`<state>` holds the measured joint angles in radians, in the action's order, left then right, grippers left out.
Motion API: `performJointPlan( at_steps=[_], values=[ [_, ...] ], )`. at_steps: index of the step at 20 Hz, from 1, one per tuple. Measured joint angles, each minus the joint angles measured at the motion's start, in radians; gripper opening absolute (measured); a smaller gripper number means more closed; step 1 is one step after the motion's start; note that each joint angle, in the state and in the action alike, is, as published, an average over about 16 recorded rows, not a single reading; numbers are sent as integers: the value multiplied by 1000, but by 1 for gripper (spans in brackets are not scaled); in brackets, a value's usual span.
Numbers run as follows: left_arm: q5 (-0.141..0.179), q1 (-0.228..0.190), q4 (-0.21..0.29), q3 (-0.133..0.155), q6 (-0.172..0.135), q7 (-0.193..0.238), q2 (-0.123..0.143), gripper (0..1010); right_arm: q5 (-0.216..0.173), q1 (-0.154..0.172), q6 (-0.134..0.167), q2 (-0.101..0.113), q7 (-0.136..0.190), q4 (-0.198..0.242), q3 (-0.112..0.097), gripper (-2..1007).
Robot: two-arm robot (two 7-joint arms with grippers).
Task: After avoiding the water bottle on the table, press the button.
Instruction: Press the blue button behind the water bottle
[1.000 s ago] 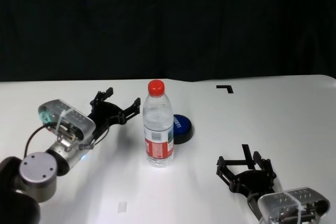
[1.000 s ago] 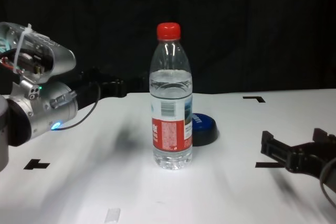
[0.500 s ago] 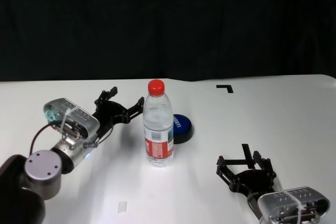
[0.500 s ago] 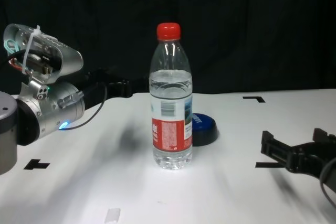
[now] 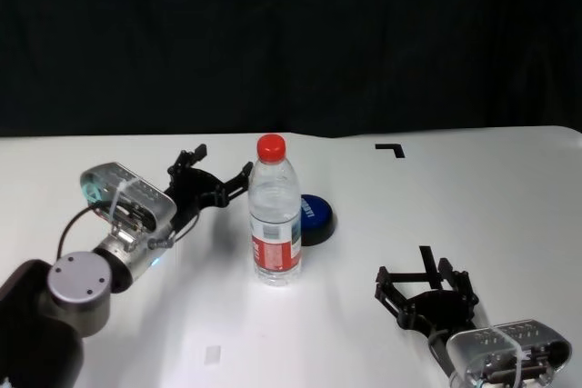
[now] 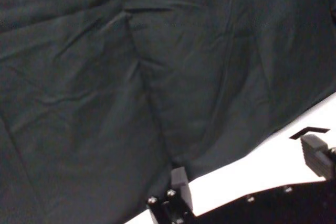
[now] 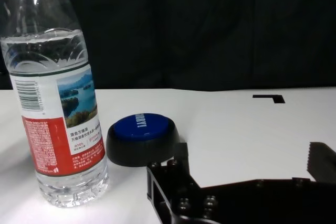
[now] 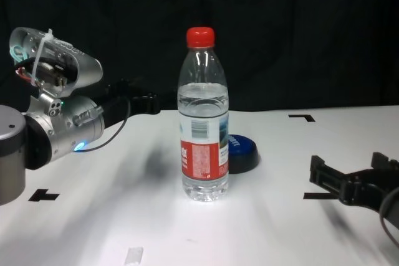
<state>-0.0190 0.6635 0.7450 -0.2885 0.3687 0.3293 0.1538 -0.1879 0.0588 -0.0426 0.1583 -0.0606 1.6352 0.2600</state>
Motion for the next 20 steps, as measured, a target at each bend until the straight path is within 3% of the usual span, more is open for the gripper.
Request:
performJointPlan(
  at_steps=[20],
  values=[
    [2,35,-70,0,31,11,-18,1010,0,0,0,0,0,0,0,1003]
  ],
)
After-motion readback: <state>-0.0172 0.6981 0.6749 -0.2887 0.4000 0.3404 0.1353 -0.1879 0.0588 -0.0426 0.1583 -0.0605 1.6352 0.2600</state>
